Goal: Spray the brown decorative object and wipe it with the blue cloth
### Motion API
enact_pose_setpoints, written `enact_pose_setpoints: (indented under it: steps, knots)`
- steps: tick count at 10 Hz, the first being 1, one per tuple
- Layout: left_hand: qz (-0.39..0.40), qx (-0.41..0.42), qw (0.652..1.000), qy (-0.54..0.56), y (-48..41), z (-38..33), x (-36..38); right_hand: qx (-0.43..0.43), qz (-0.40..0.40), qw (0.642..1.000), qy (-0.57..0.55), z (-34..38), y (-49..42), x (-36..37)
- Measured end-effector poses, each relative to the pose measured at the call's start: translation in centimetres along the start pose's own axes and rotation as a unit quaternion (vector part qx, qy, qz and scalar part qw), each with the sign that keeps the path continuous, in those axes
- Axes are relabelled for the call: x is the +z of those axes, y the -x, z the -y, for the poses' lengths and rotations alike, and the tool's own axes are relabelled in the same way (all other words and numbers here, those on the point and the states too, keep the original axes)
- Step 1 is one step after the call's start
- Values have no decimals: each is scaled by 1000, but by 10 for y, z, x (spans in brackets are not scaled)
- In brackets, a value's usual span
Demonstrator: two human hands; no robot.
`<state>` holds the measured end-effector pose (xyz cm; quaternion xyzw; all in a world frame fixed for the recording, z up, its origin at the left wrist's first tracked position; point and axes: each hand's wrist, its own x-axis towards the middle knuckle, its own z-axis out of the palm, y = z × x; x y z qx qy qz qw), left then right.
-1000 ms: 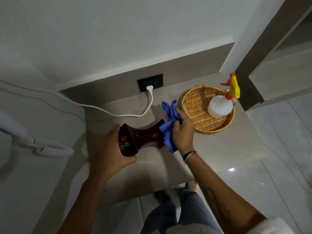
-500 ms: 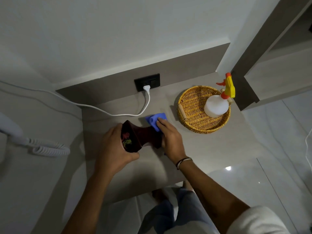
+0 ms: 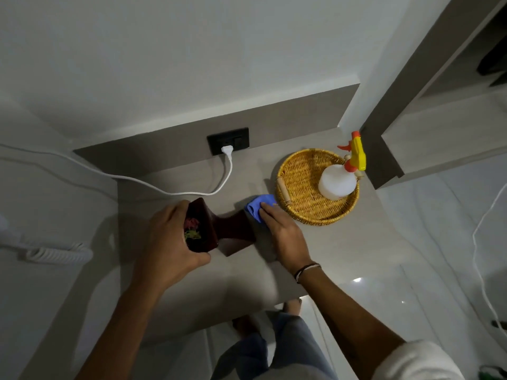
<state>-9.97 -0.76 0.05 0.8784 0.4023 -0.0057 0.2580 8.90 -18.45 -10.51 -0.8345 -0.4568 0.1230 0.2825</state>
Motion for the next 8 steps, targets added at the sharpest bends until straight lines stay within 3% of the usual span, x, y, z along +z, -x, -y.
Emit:
enact_pose_setpoints:
  steps: [2,3,4,6,7,8]
  knots:
    - [7,24,998,-58,-20,-19,-5,4,-157,987,12,-21,-12,-48]
    - [30,30,997,-69,-27,-32,-1,14,-142,989,31,-31,-44,-63]
    - [47,44,996,-66,-28,-38,9,25,-55,994,90,-52,-74,-56]
    - [36,58,996,-65,-22,-29,23,28,205,943,261,-101,-90,-23]
    - [-5,69,995,-66,-19,-30,28,19,217,943,250,-96,-89,-30]
    - [-26,74,992,-99,-20,-34,35,7,126,974,188,-73,-89,-45]
